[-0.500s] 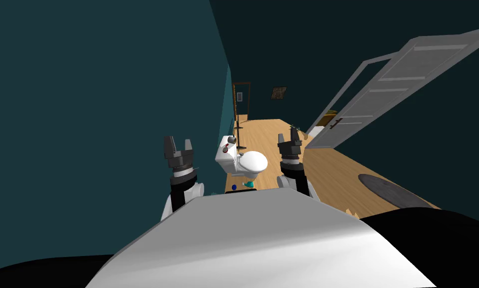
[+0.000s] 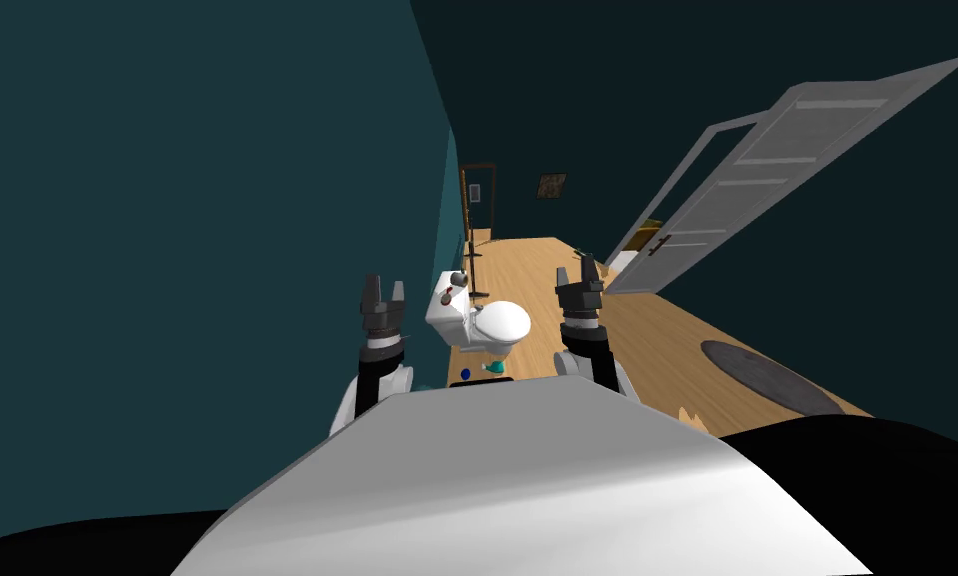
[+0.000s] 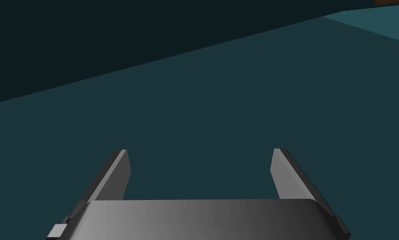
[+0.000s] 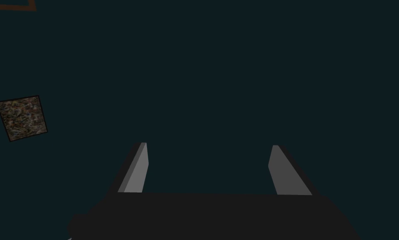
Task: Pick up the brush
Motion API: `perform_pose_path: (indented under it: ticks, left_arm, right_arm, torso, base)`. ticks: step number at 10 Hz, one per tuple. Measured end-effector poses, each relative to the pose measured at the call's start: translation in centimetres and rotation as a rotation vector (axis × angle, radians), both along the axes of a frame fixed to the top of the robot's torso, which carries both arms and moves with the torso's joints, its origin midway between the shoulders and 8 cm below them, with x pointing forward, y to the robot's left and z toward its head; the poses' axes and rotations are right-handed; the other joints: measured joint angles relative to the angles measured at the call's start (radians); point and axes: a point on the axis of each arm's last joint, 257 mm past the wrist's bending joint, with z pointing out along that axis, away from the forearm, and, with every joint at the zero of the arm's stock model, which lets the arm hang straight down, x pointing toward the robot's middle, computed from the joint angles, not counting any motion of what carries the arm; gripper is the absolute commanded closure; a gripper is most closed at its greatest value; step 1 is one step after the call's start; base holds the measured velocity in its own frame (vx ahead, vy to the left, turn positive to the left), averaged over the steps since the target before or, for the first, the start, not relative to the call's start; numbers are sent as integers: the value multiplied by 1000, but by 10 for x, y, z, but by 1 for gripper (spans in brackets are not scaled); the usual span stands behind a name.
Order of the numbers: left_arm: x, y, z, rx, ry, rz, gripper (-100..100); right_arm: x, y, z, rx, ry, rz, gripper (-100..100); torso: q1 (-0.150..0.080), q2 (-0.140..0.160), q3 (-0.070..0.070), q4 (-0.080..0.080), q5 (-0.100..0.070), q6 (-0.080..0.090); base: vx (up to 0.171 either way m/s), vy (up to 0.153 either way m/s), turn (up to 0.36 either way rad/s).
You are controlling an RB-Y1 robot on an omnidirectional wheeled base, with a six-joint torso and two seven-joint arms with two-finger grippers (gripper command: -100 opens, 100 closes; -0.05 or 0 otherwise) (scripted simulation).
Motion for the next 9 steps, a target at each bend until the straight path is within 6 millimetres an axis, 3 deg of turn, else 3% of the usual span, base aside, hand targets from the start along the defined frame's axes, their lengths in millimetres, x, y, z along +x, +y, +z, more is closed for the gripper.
perform_pose_path:
  ticks: [6,9]
  left_arm:
    - [18,-54,-55,8,125,-210,-100]
    - [19,-83,-92,18,197,-316,-100]
  right_arm:
    - [0,0,0,0,0,0,0]
    - [0,0,0,0,0,0,0]
  torso:
    - [2,1,1,0,0,0]
    - [0,3,2,1,0,0]
  base:
    - [-62,-49,-84]
    - [-76,-67,-108]
